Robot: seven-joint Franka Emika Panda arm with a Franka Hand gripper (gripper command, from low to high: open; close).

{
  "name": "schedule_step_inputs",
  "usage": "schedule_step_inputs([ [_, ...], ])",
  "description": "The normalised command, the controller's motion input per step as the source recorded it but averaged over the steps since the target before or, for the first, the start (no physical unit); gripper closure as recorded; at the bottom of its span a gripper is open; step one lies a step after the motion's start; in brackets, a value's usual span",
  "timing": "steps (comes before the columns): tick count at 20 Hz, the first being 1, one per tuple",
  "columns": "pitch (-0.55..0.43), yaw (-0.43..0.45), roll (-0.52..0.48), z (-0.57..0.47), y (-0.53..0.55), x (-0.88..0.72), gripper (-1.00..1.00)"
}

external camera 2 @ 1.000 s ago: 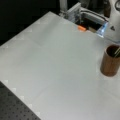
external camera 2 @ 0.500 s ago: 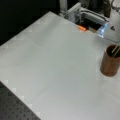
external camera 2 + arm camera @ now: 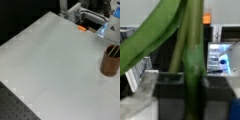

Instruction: Flower insertion into a vase

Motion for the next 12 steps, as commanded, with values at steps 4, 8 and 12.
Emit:
schedule_step_inputs([
  [4, 0.548, 0.161, -0.062, 0.19, 0.03, 0.36, 1.00],
  [8, 0.382, 0.133, -0.057, 0.14, -0.05, 0.27, 1.00],
  [12, 0.252, 0.110, -0.043, 0.11, -0.11, 0.16, 1.00],
])
